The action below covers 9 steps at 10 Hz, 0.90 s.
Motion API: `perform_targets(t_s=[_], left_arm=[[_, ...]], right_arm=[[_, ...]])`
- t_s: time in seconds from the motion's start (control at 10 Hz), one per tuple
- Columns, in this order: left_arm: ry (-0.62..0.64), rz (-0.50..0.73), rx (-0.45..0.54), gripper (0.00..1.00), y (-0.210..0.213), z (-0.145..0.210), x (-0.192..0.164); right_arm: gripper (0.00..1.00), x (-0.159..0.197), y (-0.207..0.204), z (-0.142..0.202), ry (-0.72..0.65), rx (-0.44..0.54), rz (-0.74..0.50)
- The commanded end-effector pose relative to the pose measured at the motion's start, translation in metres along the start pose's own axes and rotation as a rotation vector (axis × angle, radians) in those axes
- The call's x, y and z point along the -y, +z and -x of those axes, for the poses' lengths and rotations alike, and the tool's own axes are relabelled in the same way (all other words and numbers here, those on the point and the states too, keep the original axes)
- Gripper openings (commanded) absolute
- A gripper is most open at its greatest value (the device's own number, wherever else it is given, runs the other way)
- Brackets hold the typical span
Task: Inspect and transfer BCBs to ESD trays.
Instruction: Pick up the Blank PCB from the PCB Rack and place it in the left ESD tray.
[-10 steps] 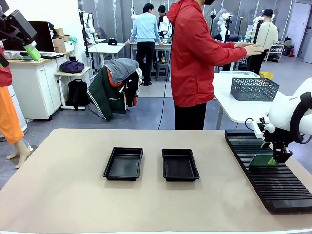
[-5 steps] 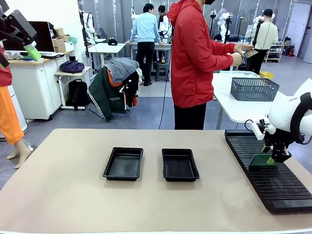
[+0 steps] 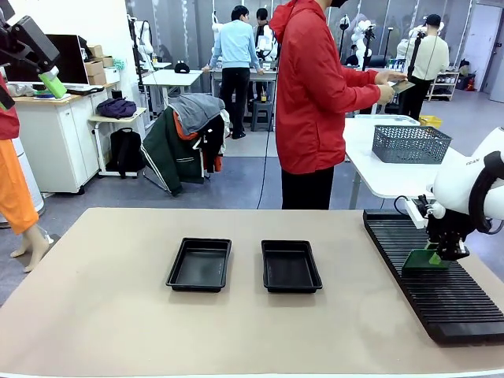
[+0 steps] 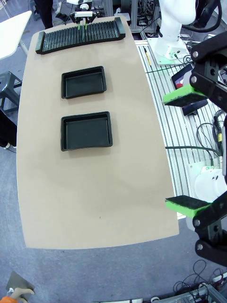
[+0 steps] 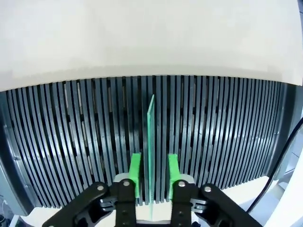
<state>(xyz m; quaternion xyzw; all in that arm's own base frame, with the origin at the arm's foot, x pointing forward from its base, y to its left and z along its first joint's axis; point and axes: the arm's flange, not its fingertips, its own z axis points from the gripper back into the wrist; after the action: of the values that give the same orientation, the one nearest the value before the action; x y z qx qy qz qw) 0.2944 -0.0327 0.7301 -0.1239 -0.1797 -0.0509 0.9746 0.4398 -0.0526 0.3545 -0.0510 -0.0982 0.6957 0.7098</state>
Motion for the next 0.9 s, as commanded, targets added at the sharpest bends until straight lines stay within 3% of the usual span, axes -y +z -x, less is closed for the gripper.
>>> perform_targets(t_s=[0.0,0.4,0.8], left_arm=[[0.001,0.000,0.000,1.00,0.000,0.001,0.000],[0.001,0.000,0.000,1.00,0.000,0.001,0.000],[0.001,0.000,0.000,1.00,0.000,0.001,0.000]], right_arm=[[0.20,0.003,-0.002,0.005,0.027,-0.007,-0.033],[0.00,0.002,-0.001,0.006,0.028,-0.007,-0.041],[0.01,0.001,0.030,0.009,0.003,-0.018,-0.025]])
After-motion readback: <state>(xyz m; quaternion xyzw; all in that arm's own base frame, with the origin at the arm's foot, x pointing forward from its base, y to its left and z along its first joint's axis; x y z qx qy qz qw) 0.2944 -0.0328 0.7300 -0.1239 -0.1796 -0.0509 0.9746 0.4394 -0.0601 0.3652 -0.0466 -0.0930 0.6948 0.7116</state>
